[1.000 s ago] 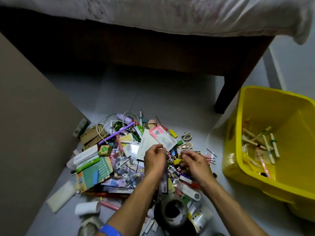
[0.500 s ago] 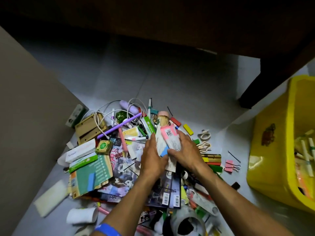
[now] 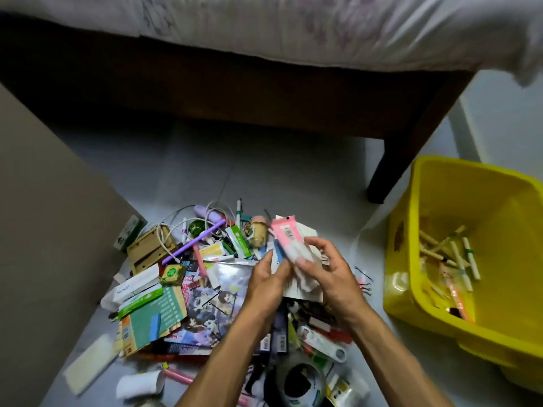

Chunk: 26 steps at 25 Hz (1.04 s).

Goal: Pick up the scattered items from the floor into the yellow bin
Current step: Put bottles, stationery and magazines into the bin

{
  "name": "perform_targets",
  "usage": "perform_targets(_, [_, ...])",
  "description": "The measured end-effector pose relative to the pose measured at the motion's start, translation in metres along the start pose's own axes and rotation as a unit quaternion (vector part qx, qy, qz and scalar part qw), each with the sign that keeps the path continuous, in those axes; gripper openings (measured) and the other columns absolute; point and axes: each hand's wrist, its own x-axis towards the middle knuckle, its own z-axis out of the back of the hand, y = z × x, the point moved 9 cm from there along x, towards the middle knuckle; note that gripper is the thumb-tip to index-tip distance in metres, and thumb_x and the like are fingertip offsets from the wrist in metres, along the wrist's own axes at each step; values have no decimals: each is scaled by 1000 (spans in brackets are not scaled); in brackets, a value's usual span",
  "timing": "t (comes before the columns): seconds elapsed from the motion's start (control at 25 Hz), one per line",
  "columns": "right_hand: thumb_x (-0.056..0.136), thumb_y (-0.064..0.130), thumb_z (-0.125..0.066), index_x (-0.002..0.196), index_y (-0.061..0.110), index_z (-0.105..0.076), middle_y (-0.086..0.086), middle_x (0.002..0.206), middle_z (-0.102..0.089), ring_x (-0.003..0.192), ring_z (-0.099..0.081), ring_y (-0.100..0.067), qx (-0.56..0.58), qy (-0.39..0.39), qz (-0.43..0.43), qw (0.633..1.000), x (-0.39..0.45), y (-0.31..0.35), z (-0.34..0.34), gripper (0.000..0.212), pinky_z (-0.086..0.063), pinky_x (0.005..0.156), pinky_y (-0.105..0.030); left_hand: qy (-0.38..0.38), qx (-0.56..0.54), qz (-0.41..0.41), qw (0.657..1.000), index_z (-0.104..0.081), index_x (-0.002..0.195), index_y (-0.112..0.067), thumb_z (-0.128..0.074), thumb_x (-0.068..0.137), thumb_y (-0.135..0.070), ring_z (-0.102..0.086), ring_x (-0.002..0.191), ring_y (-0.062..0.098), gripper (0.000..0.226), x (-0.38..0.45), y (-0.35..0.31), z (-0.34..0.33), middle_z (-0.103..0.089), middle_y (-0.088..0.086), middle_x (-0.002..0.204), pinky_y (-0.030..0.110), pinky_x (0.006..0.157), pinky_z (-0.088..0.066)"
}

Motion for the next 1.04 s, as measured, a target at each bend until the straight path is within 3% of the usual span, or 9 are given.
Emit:
perform_targets(0.12, [77,11,-81,111,30,-62,-3,121,-64,101,-68,-19,-24,-202,77,976,-37,44,66,44,-61,73,-38,64,38,-23,997,-69,102,-21,-46,102,-18,-73,91,14,24,-18,-31,-75,-76,-2,100,29,80,-57])
perform_targets(0.2, [79,8,-78,111,26,-60,-8,122,-63,95,-68,-18,-18,-320,121,940,-69,71,116,40,-60,64,-29,126,54,-20,990,-69,97,-19,-41,103,-18,-71,82,7,28,-35,-48,-135,-75,-2,97,21,70,-55])
perform_targets(0.32, [91,10,-65,129,22,-54,-8,129,-59,85,-60,-1,-22,-421,139,896,-98,96,175,41,-45,50,-4,189,83,-19,978,-58,132,-19,-38,104,-38,-63,111,16,39,-59,-64,-202,-62,9,134,33,94,-52])
perform_targets(0.4, [100,15,-51,145,24,-40,-8,140,-51,97,-58,-13,-26,-413,95,905,-95,95,194,47,-43,61,-1,166,112,-60,978,-30,152,-31,-35,102,-51,-37,139,17,54,-63,-73,-209,-33,-1,158,44,115,-32])
perform_targets(0.52, [102,26,-46,147,29,-36,-5,152,-40,129,-45,-24,-149,-387,59,908,-90,83,184,47,-35,99,-22,114,121,-98,981,-25,151,-40,-37,100,-52,-31,139,10,54,-57,-63,-170,-28,-6,159,38,115,-29])
perform_targets(0.68, [97,17,-52,128,23,-55,0,128,-57,107,-55,-11,-212,-319,150,911,-81,56,124,32,-48,83,-18,-1,174,-32,984,-44,144,-33,-46,99,-44,-48,125,11,46,-33,-13,-74,-48,-4,145,37,106,-41])
perform_targets(0.76, [94,12,-54,119,22,-59,0,118,-63,100,-63,-17,-250,-258,120,925,-67,20,105,27,-56,80,-31,-12,250,-8,968,-59,129,-25,-54,97,-33,-58,116,16,33,-28,16,-41,-61,0,131,39,101,-47])
perform_targets(0.88, [87,11,-59,129,23,-54,-2,129,-61,111,-60,-25,-398,-125,39,908,-43,-50,79,43,-51,92,-41,52,455,1,889,-61,123,-24,-65,88,-29,-61,112,23,35,-33,75,-16,-65,3,123,39,94,-51])
perform_targets(1.04, [82,12,-65,152,23,-22,-9,155,-34,134,-41,-34,-555,-18,-41,831,-17,-121,71,84,-38,109,-45,171,723,-45,668,-59,123,-17,-66,81,-30,-49,114,32,45,-43,137,-14,-59,9,120,39,84,-45])
